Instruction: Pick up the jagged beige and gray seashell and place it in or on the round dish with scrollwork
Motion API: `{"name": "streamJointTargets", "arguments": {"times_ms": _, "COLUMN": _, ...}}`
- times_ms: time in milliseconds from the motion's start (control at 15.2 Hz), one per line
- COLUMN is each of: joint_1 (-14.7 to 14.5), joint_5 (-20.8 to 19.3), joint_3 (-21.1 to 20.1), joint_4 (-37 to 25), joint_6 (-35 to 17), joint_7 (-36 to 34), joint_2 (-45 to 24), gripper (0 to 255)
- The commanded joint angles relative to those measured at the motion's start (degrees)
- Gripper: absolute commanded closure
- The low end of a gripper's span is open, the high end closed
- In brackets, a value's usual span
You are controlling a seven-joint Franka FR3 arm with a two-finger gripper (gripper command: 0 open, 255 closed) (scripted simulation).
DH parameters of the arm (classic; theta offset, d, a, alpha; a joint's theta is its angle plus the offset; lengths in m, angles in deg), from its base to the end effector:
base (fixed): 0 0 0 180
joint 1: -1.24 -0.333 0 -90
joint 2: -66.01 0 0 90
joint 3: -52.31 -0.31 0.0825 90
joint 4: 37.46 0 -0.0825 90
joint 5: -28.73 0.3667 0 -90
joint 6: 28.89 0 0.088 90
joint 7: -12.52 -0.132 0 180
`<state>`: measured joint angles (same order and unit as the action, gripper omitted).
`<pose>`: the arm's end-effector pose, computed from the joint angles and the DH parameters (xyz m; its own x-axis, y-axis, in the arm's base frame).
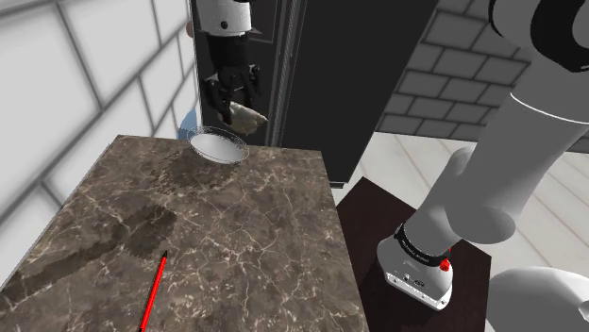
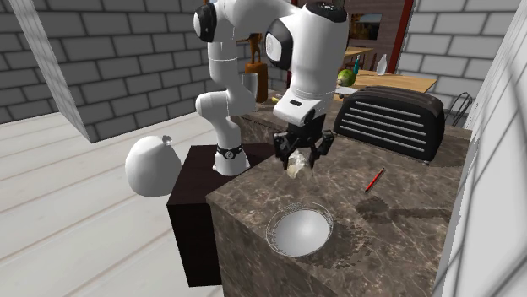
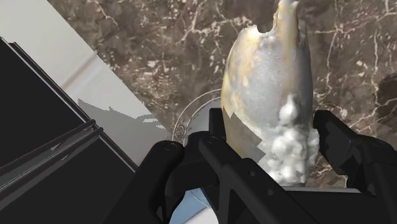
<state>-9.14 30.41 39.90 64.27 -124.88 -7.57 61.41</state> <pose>0.5020 0.2119 0.4669 0.9824 0.0399 -0.1825 0.0440 -0.9989 0.0184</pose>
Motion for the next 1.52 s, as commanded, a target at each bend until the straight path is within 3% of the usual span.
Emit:
{"name": "streamJointTargets", "arguments": {"times_ms": 0, "joint_1": 0.11, "joint_5": -1.01, "joint_3": 0.25, "joint_4": -5.63, "joint_6": 1.24, "joint_7": 0.17, "joint_2": -4.52, "gripper": 255}}
{"name": "streamJointTargets", "arguments": {"times_ms": 330, "joint_1": -0.02, "joint_5": -3.43, "joint_3": 1.11, "joint_4": -23.16, "joint_6": 6.58, "joint_7": 1.07, "joint_2": -16.96, "gripper": 255}}
{"name": "streamJointTargets", "arguments": {"times_ms": 1188, "joint_1": 0.21, "joint_5": -3.59, "joint_3": 1.30, "joint_4": -14.09, "joint_6": -3.13, "joint_7": 1.18, "joint_2": -17.61, "gripper": 255}}
{"name": "streamJointTargets", "arguments": {"times_ms": 1452, "joint_1": 0.21, "joint_5": -3.61, "joint_3": 1.31, "joint_4": -13.66, "joint_6": -3.66, "joint_7": 1.18, "joint_2": -17.72, "gripper": 255}}
